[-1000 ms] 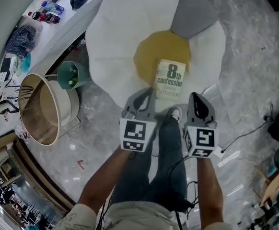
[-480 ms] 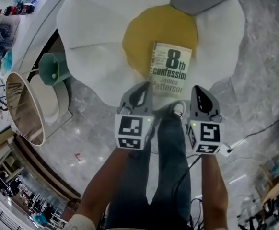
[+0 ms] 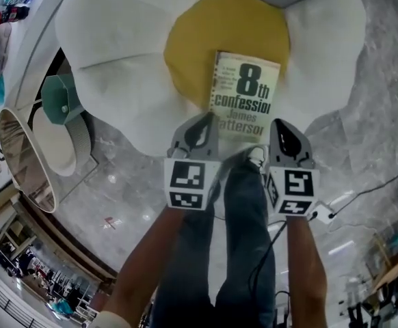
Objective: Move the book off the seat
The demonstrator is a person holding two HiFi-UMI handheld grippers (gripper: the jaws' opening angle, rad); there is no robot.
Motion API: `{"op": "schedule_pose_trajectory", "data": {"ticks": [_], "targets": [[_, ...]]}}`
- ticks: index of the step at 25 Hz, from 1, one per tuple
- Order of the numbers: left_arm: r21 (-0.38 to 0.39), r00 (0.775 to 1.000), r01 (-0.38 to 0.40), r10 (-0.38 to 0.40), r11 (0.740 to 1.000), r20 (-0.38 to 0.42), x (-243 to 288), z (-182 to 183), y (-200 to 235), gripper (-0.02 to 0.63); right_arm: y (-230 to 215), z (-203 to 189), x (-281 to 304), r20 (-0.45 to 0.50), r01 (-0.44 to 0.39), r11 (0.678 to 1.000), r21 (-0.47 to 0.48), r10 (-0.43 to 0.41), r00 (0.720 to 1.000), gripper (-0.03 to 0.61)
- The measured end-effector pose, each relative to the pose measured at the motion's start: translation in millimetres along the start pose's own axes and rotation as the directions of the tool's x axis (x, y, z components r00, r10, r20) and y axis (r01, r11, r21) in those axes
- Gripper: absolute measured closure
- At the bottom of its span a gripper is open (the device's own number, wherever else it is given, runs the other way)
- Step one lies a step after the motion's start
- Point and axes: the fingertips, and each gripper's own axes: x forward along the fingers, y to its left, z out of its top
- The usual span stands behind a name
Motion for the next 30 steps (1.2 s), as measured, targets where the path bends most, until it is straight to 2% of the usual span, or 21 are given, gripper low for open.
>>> {"op": "schedule_pose_trajectory", "data": {"ticks": [4,5,8,12,17,20,23,30], "targets": [[-0.035,0.998,0.05,-0.051,0.998,-0.03,15.7,-11.6,3.9,0.596,-7.7,-15.5,18.8,-0.029,-0.041,0.996,0.074,0.043,0.999,0.574],[-0.047,0.997,0.069,-0.07,0.997,-0.039,20.0,-14.3,5.2,0.561,-8.5,-19.1,23.8,-0.037,-0.059,0.994,0.094,0.063,0.997,0.572],[-0.076,0.987,0.14,-0.146,0.987,-0.072,32.5,-23.2,7.1,0.465,-9.6,-31.0,37.4,-0.069,-0.116,0.981,0.153,0.128,0.989,0.501],[-0.083,0.962,0.229,-0.238,0.97,-0.13,48.6,-34.2,11.2,0.409,-16.0,-45.3,53.5,-0.118,-0.165,0.965,0.204,0.192,0.974,0.454],[-0.102,0.941,0.256,-0.272,0.961,-0.2,68.7,-48.9,25.1,0.382,-21.7,-62.1,71.3,-0.179,-0.194,0.957,0.214,0.234,0.955,0.411],[-0.123,0.925,0.281,-0.303,0.952,-0.229,80.4,-56.4,26.5,0.366,-17.9,-71.4,81.9,-0.205,-0.236,0.936,0.26,0.292,0.934,0.36],[-0.109,0.906,0.308,-0.326,0.945,-0.27,91.7,-64.9,22.4,0.35,-16.1,-73.4,90.2,-0.213,-0.25,0.927,0.281,0.314,0.925,0.356],[-0.119,0.906,0.297,-0.319,0.947,-0.279,104.2,-71.2,19.2,0.348,-11.8,-73.3,104.1,-0.223,-0.246,0.926,0.286,0.314,0.923,0.356]]}}
